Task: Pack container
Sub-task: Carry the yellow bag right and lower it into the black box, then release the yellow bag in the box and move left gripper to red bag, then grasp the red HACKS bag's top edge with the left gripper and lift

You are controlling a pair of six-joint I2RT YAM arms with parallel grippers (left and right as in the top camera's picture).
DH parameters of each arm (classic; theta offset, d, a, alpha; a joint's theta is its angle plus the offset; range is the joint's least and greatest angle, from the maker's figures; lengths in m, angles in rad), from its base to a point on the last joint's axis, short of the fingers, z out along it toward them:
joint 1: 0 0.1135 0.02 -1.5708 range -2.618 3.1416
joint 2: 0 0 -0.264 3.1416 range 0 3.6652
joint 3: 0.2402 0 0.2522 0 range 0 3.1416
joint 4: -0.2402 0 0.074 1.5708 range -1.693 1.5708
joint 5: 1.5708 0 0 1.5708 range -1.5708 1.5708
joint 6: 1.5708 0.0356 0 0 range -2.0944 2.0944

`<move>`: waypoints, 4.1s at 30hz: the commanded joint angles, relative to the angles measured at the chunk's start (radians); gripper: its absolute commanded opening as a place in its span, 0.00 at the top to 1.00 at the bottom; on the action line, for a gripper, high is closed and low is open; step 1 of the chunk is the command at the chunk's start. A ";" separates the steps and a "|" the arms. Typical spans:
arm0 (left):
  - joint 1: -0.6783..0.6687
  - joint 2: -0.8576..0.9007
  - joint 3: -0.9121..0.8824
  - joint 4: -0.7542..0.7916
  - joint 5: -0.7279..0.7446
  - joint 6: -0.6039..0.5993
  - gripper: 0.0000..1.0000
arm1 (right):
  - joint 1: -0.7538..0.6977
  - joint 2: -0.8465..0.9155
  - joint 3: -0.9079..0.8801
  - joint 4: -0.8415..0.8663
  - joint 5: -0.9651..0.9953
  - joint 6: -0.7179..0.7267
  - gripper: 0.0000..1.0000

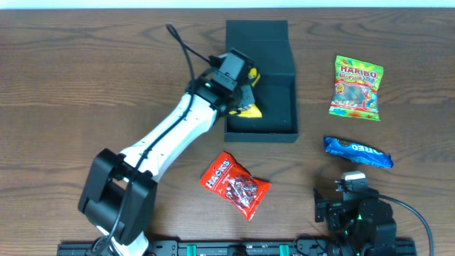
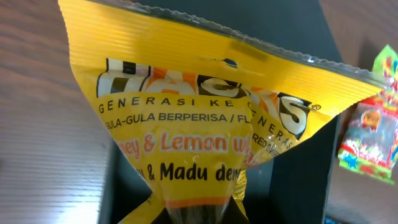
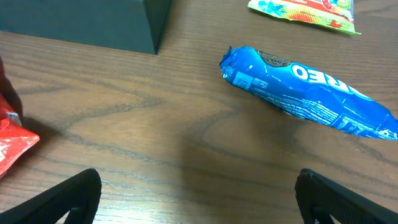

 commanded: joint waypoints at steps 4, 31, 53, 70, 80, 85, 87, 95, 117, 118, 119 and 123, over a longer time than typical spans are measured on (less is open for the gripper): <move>-0.053 0.043 0.001 0.003 -0.034 -0.026 0.94 | -0.004 -0.005 -0.006 -0.005 -0.007 -0.011 0.01; -0.058 0.067 0.005 0.005 -0.111 0.008 0.70 | -0.004 -0.005 -0.006 -0.005 -0.007 -0.011 0.01; -0.069 -0.249 0.132 -0.720 -0.086 0.467 0.10 | -0.004 -0.005 -0.006 -0.005 -0.007 -0.011 0.01; -0.320 -0.264 -0.151 -0.583 0.027 -0.472 0.05 | -0.004 -0.005 -0.006 -0.005 -0.007 -0.011 0.01; -0.320 -0.262 -0.195 -0.531 0.027 -0.896 0.05 | -0.004 -0.005 -0.006 -0.005 -0.007 -0.011 0.01; -0.320 -0.262 -0.338 -0.299 0.075 -0.930 0.05 | -0.004 -0.005 -0.006 -0.005 -0.007 -0.011 0.01; -0.320 -0.262 -0.380 -0.235 0.071 -0.935 0.05 | -0.004 -0.005 -0.006 -0.005 -0.007 -0.011 0.01; -0.310 -0.241 -0.455 -0.174 0.048 -0.969 0.04 | -0.004 -0.005 -0.006 -0.005 -0.007 -0.010 0.01; -0.255 -0.096 -0.455 -0.107 0.204 -0.945 0.17 | -0.004 -0.005 -0.006 -0.005 -0.007 -0.011 0.01; -0.254 -0.096 -0.455 -0.107 0.204 -0.945 0.19 | -0.004 -0.005 -0.006 -0.005 -0.007 -0.011 0.01; -0.254 -0.096 -0.455 -0.107 0.205 -0.946 0.20 | -0.004 -0.005 -0.006 -0.005 -0.007 -0.011 0.01; -0.254 -0.096 -0.455 -0.107 0.209 -0.946 0.39 | -0.004 -0.005 -0.006 -0.005 -0.007 -0.011 0.01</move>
